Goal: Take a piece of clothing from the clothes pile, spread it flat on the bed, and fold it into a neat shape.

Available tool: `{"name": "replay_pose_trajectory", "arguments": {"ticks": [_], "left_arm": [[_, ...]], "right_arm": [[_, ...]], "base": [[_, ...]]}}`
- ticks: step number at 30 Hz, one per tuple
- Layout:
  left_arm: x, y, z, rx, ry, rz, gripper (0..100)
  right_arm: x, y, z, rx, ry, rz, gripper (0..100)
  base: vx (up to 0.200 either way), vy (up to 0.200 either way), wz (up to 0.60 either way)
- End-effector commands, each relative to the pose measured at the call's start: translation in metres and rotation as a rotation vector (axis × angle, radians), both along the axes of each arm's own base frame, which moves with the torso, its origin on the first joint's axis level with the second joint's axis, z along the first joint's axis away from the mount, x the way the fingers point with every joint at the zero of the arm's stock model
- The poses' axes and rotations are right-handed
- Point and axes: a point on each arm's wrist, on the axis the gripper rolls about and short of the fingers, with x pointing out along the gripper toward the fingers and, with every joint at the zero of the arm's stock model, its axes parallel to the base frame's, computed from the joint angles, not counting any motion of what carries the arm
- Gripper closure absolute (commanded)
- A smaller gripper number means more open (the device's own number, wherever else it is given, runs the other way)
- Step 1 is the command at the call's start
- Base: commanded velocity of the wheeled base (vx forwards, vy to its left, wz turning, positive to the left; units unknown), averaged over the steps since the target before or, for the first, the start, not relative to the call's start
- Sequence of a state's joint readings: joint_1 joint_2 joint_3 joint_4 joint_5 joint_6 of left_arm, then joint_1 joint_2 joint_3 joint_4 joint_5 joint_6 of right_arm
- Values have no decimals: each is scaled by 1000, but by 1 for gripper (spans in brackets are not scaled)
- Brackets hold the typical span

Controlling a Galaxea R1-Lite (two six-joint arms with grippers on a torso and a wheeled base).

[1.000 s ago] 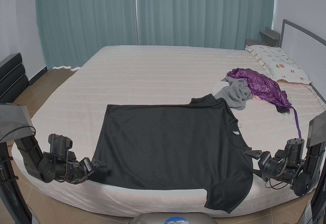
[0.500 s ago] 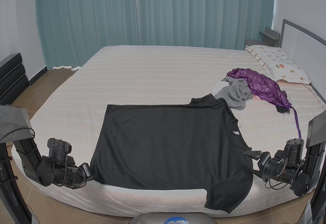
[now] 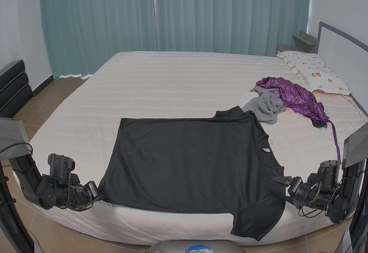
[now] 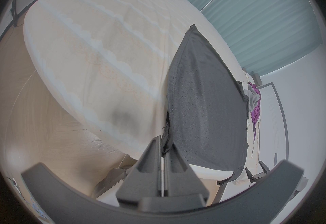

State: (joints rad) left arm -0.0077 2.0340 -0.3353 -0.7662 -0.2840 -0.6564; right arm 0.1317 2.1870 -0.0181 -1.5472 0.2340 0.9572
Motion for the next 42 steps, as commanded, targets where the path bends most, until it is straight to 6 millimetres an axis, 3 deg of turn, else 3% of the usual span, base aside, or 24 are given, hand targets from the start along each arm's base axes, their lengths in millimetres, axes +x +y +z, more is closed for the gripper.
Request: {"name": "replay_pose_trajectory", "arguments": {"ticks": [1, 19, 29, 30, 42], "left_arm": [[-1, 3, 0, 3, -3, 3, 100], [0, 4, -1, -6, 0, 5, 100], [2, 4, 0, -7, -3, 8, 100], [2, 4, 0, -8, -3, 7, 100], [2, 4, -1, -7, -4, 8, 100]], "right_arm": [[-4, -1, -8, -23, 41, 8, 0], [-3, -13, -13, -153, 29, -18, 0], [10, -13, -36, -155, 61, -4, 0], [12, -13, -36, -155, 54, -6, 100], [42, -19, -28, -144, -72, -48, 100]], "base": [[0, 0, 0], [0, 0, 0], [0, 0, 0], [0, 0, 0], [0, 0, 0]]}}
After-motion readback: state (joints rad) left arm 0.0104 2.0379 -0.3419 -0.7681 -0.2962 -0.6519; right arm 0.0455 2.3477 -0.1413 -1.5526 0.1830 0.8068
